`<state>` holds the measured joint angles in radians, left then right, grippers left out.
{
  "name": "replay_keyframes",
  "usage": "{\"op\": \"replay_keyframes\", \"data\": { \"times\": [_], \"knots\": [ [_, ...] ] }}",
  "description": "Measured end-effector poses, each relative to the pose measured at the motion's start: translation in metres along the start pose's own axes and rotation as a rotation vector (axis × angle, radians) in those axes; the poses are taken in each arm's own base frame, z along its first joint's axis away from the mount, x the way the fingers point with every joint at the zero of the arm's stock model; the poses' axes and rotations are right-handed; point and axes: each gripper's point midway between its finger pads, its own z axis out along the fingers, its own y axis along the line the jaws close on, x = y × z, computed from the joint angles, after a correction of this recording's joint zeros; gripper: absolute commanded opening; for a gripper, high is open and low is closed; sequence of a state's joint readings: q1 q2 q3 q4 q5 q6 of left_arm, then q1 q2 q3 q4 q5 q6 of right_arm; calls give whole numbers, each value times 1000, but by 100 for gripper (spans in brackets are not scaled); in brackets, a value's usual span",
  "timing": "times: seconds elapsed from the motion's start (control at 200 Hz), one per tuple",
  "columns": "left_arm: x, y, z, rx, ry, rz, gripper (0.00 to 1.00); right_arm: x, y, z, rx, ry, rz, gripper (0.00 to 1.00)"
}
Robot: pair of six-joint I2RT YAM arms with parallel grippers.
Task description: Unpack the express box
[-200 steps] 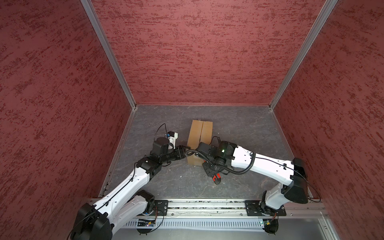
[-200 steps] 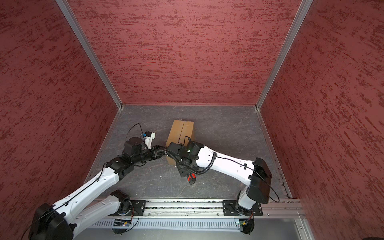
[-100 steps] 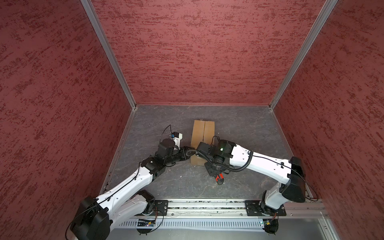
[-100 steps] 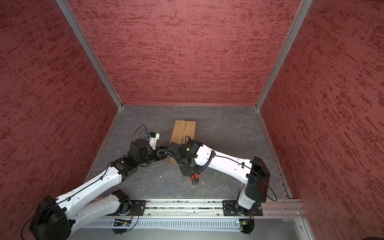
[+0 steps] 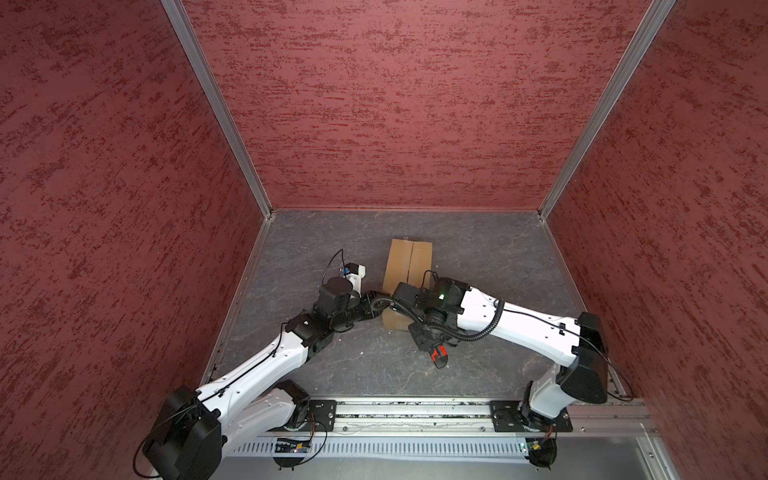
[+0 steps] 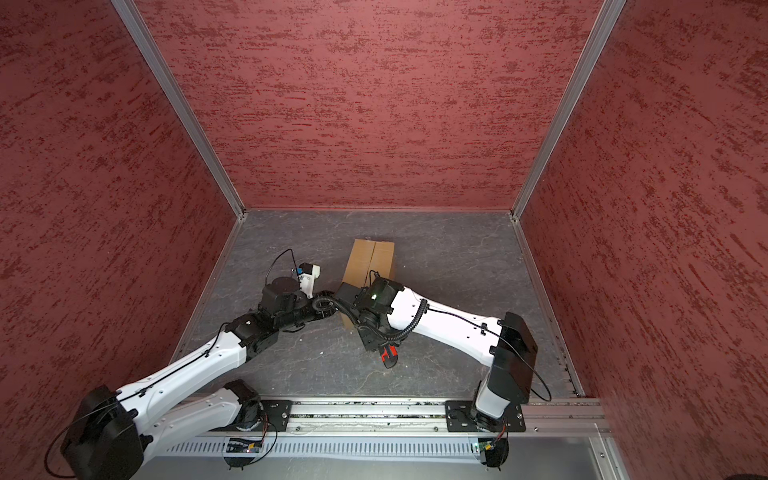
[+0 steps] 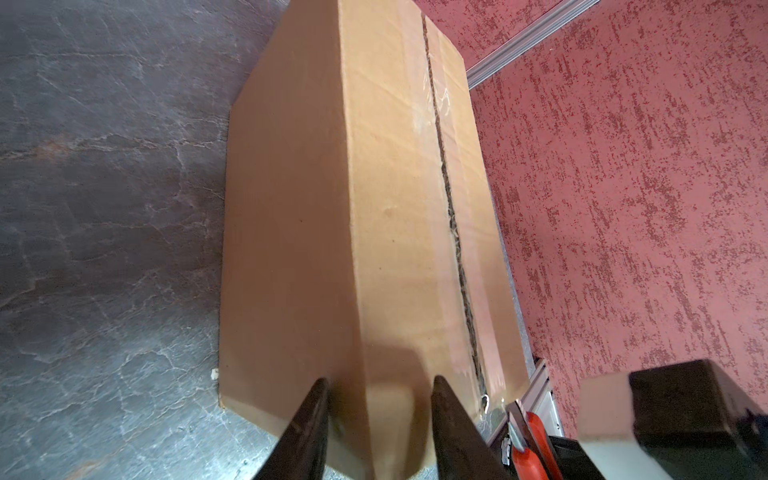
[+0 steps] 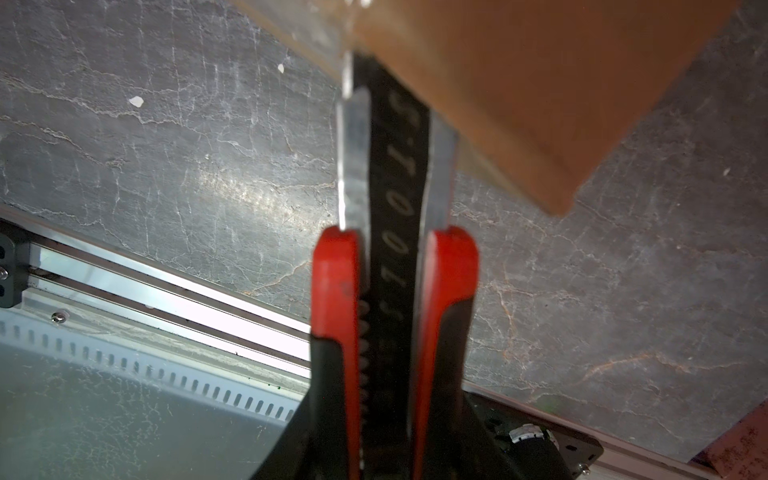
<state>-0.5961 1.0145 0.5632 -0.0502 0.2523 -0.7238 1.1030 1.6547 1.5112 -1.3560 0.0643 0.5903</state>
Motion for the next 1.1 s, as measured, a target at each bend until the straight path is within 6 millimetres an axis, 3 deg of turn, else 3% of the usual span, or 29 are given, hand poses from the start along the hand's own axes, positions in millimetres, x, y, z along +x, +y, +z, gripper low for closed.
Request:
{"op": "replay_keyframes", "data": {
  "times": [0.336,1.097],
  "knots": [
    [-6,-1,5,-17,-6,-1,40,-1,0,0,1,1,1,0],
    [7,-11,1,-48,-26,35,32,9,-7,0,32,44,-6,0]
  ]
}}
